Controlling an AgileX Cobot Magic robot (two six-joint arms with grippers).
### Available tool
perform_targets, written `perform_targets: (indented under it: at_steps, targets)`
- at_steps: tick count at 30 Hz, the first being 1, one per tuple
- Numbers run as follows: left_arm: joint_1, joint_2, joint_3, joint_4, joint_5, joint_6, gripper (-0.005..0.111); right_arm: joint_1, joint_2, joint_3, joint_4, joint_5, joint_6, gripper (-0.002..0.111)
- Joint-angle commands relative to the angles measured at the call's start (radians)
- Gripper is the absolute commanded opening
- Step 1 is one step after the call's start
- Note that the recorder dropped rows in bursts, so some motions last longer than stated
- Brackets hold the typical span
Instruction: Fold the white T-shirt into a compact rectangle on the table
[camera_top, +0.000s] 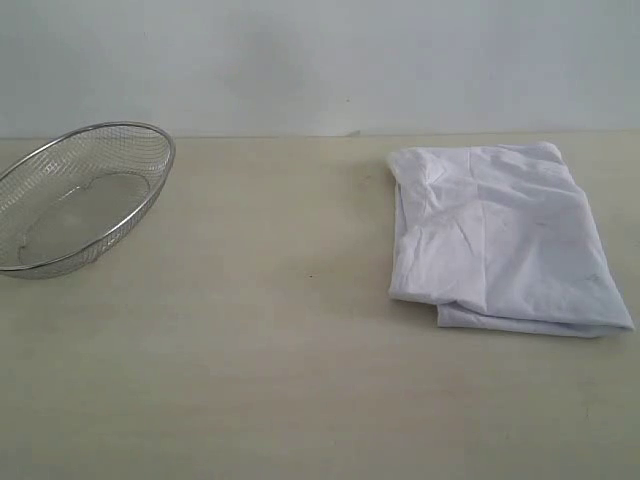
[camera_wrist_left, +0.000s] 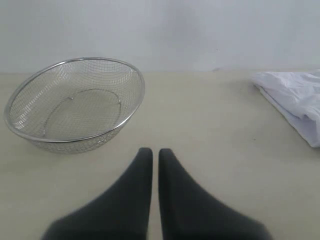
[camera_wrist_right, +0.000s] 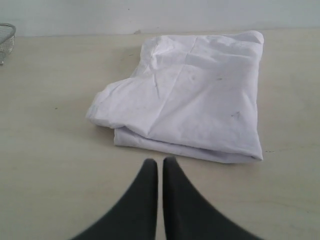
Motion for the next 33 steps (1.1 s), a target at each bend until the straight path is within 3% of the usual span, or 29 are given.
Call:
perform_targets:
  at_steps: [1,33]
  targets:
    - [0.002,-0.002,0.002,0.002,0.000,-0.006,0.005,0.000,-0.079,0.000,-0.029,0.040,-0.011,0.000]
    - [0.002,-0.002,0.002,0.002,0.000,-0.002,0.005,-0.001,-0.105,0.000,-0.037,0.053,0.035,0.000]
